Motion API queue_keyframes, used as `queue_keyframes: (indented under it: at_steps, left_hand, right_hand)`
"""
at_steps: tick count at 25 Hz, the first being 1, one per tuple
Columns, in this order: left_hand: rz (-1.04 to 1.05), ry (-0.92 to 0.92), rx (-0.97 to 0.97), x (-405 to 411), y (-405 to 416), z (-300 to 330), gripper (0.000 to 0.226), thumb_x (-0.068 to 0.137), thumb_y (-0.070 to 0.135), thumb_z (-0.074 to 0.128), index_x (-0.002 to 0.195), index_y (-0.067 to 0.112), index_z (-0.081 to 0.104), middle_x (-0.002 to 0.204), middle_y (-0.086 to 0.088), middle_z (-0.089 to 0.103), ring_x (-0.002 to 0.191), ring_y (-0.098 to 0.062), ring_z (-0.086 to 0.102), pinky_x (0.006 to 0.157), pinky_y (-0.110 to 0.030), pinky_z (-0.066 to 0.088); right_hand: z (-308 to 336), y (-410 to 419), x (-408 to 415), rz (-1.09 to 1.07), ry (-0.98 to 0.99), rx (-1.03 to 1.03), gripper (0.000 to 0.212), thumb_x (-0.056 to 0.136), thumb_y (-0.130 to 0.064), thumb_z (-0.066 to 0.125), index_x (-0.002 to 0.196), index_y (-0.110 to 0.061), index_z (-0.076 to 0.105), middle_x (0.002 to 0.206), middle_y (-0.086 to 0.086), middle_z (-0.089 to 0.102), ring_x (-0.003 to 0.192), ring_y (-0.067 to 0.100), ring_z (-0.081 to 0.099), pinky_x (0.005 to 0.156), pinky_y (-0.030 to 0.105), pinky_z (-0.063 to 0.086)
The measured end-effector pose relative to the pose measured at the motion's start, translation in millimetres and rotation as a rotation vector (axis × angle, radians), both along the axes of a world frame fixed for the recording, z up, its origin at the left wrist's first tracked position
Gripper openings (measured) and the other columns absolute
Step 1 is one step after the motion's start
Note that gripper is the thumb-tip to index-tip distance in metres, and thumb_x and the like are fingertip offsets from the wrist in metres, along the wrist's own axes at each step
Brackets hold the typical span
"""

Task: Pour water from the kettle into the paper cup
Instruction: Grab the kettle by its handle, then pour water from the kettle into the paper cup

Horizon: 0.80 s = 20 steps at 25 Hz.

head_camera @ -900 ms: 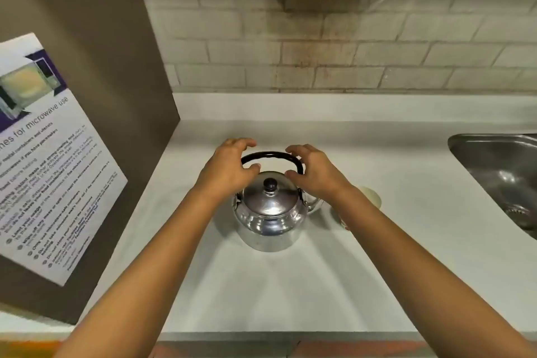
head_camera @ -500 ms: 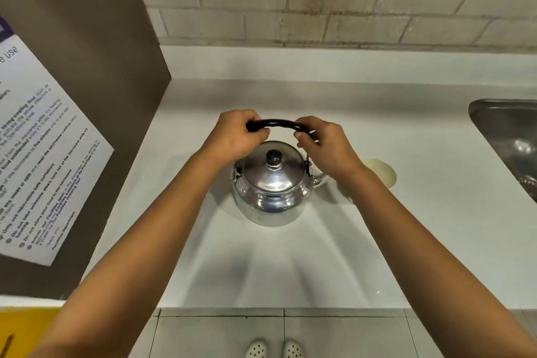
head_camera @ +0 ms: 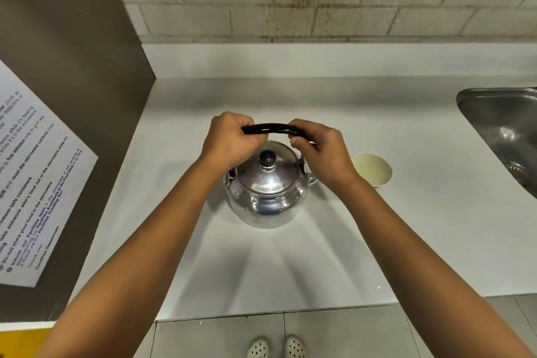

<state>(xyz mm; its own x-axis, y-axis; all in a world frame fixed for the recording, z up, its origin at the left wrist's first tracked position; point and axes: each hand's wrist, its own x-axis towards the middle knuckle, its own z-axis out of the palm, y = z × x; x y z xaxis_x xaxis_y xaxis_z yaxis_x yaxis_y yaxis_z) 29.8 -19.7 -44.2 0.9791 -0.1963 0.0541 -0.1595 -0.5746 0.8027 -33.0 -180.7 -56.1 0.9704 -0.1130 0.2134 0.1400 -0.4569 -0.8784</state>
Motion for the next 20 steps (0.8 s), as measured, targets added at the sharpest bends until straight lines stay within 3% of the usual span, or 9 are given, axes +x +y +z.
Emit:
queue_keyframes:
  at_steps: [4, 7, 10, 12, 15, 17, 20]
  left_hand:
    - [0.038, -0.034, -0.027, -4, 5, 12, 0.033, 0.064, 0.015, 0.071, 0.038, 0.018, 0.050, 0.039, 0.005, 0.042, 0.042, -0.009, 0.038, 0.045, -0.019, 0.034]
    - [0.064, -0.072, -0.063, -6, 9, 30, 0.030, 0.059, 0.018, 0.070, 0.035, 0.020, 0.051, 0.030, 0.011, 0.043, 0.034, -0.003, 0.035, 0.035, -0.011, 0.028]
    - [0.099, -0.112, -0.065, -11, 15, 45, 0.026, 0.058, 0.018, 0.070, 0.038, 0.021, 0.054, 0.032, 0.008, 0.044, 0.036, -0.005, 0.037, 0.037, -0.015, 0.032]
    - [0.114, -0.130, -0.066, -13, 18, 52, 0.023, 0.059, 0.017, 0.071, 0.042, 0.018, 0.056, 0.037, 0.006, 0.043, 0.040, -0.007, 0.037, 0.041, -0.017, 0.032]
    - [0.113, -0.171, -0.079, -16, 20, 61, 0.027, 0.058, 0.018, 0.070, 0.039, 0.017, 0.051, 0.029, 0.010, 0.041, 0.032, -0.004, 0.034, 0.033, -0.011, 0.028]
    - [0.107, -0.190, -0.089, -19, 19, 67, 0.029, 0.058, 0.019, 0.071, 0.037, 0.019, 0.050, 0.027, 0.016, 0.042, 0.030, -0.001, 0.037, 0.031, -0.006, 0.025]
    - [0.077, -0.206, -0.111, -25, 14, 70, 0.033, 0.058, 0.018, 0.070, 0.034, 0.022, 0.048, 0.026, 0.018, 0.042, 0.029, 0.002, 0.039, 0.031, -0.004, 0.024]
  right_hand:
    - [11, 6, -7, 0.008, -0.049, 0.067, 0.023, 0.081, -0.006, 0.055, 0.095, -0.022, 0.065, 0.074, -0.012, 0.060, 0.069, -0.001, 0.055, 0.066, 0.006, 0.041]
    - [27, 11, -9, -0.018, -0.083, 0.129, 0.029, 0.080, -0.008, 0.058, 0.096, -0.032, 0.062, 0.083, -0.017, 0.062, 0.077, -0.005, 0.058, 0.070, 0.007, 0.047]
    - [31, 17, -23, -0.133, -0.140, 0.120, 0.033, 0.075, -0.014, 0.062, 0.103, -0.031, 0.059, 0.097, -0.015, 0.060, 0.088, 0.000, 0.058, 0.073, 0.012, 0.050]
    - [25, 20, -38, -0.194, -0.135, 0.108, 0.036, 0.073, -0.016, 0.063, 0.105, -0.031, 0.056, 0.102, -0.012, 0.058, 0.090, 0.004, 0.057, 0.069, 0.009, 0.048]
    - [9, 27, -54, -0.244, -0.074, 0.086, 0.040, 0.074, -0.016, 0.065, 0.112, -0.024, 0.056, 0.104, -0.007, 0.056, 0.084, -0.004, 0.056, 0.068, 0.004, 0.044]
    - [-2, 34, -64, -0.265, -0.039, 0.041, 0.044, 0.074, -0.021, 0.066, 0.117, -0.022, 0.054, 0.110, -0.003, 0.055, 0.091, -0.002, 0.053, 0.078, 0.016, 0.048]
    - [-18, 41, -80, -0.262, 0.009, 0.054, 0.054, 0.075, -0.028, 0.067, 0.125, -0.025, 0.045, 0.127, 0.001, 0.049, 0.110, 0.015, 0.049, 0.092, 0.032, 0.047]
